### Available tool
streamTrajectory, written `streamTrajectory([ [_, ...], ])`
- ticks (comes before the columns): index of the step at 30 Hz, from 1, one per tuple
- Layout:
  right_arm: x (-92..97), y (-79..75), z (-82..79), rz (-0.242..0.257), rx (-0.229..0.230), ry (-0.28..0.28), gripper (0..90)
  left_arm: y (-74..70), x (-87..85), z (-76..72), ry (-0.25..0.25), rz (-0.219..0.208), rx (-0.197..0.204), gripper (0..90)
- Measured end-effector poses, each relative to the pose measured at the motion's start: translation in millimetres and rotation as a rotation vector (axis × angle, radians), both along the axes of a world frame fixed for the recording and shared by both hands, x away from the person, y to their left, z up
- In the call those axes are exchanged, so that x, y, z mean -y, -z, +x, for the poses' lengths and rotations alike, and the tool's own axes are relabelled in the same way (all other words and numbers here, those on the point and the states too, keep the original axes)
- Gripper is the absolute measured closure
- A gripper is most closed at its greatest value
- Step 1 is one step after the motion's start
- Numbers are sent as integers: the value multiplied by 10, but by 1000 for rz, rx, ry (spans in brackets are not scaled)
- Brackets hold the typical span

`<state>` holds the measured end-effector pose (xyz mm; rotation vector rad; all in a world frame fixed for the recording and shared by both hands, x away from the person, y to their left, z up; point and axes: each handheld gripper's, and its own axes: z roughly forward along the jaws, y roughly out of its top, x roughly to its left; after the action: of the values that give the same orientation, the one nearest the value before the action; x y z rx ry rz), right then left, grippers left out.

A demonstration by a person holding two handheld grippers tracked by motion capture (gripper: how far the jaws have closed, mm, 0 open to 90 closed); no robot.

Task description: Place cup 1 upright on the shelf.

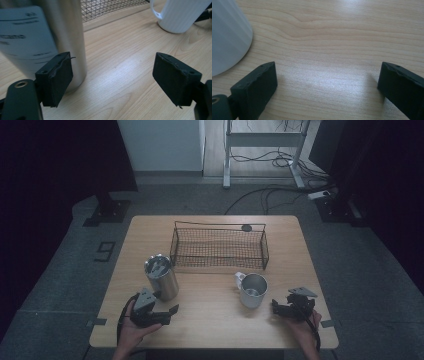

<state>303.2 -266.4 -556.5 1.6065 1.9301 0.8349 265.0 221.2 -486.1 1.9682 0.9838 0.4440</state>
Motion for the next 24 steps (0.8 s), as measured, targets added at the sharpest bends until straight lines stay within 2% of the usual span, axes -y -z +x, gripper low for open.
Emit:
streamTrajectory([
  [13,2,-2,-2,-1,1,4,30,-78,-204,-3,-63,-20,12,163],
  [17,4,-1,-1,1,2,10,30,-96,-290,7,-89,-25,8,156],
  [24,4,-1,-1,1,2,10,30,-84,-344,25,-107,-28,-2,149],
])
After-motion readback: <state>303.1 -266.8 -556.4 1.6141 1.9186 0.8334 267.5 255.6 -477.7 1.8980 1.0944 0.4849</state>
